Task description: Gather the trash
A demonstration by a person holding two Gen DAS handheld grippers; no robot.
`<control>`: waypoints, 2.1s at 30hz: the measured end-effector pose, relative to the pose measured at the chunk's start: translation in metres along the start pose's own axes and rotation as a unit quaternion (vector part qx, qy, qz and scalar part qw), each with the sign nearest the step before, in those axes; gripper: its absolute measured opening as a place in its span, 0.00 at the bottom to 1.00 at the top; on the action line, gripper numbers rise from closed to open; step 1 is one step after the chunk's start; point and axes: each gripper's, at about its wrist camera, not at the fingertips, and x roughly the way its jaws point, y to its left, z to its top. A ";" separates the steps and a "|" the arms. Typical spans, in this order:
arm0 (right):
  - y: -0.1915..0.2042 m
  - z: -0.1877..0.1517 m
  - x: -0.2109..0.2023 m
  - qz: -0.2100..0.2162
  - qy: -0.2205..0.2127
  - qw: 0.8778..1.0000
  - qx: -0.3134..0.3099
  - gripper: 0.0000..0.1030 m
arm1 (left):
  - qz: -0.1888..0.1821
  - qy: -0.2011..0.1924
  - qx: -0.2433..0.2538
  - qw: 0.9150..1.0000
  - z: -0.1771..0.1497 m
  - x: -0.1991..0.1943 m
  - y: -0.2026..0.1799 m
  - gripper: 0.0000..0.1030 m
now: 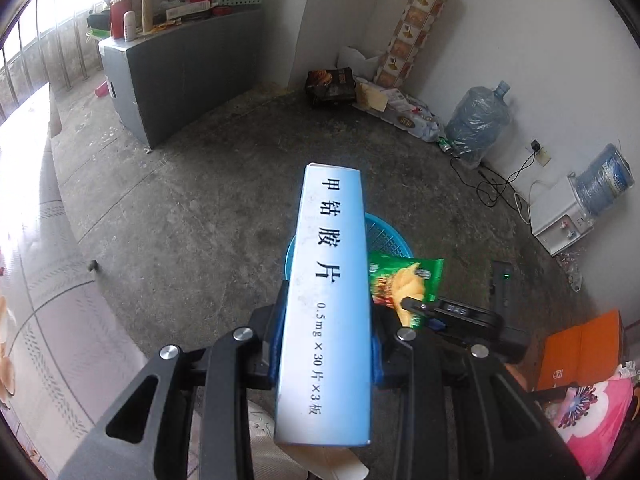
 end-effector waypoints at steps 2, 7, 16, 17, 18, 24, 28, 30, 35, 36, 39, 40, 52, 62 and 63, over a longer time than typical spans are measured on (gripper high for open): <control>-0.014 0.007 0.020 -0.054 0.022 0.998 0.019 0.44 | -0.006 0.016 0.001 1.000 0.001 0.016 -0.007 0.30; -0.026 0.002 0.010 -0.038 -0.004 0.999 0.038 0.56 | -0.030 0.056 -0.017 0.998 0.008 0.064 -0.029 0.30; -0.049 -0.010 -0.028 -0.023 -0.048 0.996 0.064 0.58 | 0.001 0.102 -0.025 0.994 0.018 0.135 -0.053 0.75; -0.050 -0.012 -0.032 -0.021 -0.052 0.996 0.066 0.58 | -0.007 0.104 -0.033 0.994 0.014 0.131 -0.051 0.75; -0.051 -0.015 -0.036 -0.020 -0.056 0.996 0.067 0.59 | -0.009 0.104 -0.035 0.994 0.011 0.125 -0.049 0.75; -0.044 -0.031 -0.047 -0.020 -0.063 0.996 0.057 0.60 | 0.001 0.083 -0.043 0.996 0.007 0.075 -0.036 0.75; -0.022 -0.046 -0.063 -0.028 -0.076 0.997 0.018 0.60 | -0.004 0.041 -0.041 0.998 0.007 0.021 -0.033 0.75; -0.004 -0.057 -0.078 -0.032 -0.087 0.996 -0.016 0.60 | -0.011 0.015 -0.036 0.999 0.006 -0.011 -0.030 0.75; 0.063 -0.097 -0.122 -0.039 -0.123 0.981 -0.143 0.66 | -0.003 -0.083 -0.028 0.996 -0.021 -0.107 -0.004 0.87; 0.080 -0.109 -0.132 -0.041 -0.131 0.974 -0.178 0.70 | 0.004 -0.105 -0.027 0.994 -0.031 -0.127 0.004 0.89; 0.126 -0.146 -0.154 -0.039 -0.148 0.951 -0.270 0.78 | 0.039 -0.153 -0.027 0.987 -0.062 -0.176 0.029 0.95; 0.140 -0.158 -0.158 -0.037 -0.150 0.944 -0.292 0.79 | 0.053 -0.163 -0.029 0.985 -0.072 -0.190 0.037 0.95; 0.260 -0.278 -0.163 -0.028 -0.185 0.865 -0.466 0.92 | 0.205 -0.184 -0.130 0.953 -0.194 -0.278 0.115 0.95; 0.293 -0.340 -0.149 -0.085 -0.219 0.803 -0.547 0.92 | 0.251 -0.192 -0.173 0.933 -0.226 -0.290 0.121 0.95; 0.294 -0.344 -0.149 -0.090 -0.224 0.800 -0.549 0.92 | 0.251 -0.193 -0.177 0.932 -0.227 -0.293 0.123 0.95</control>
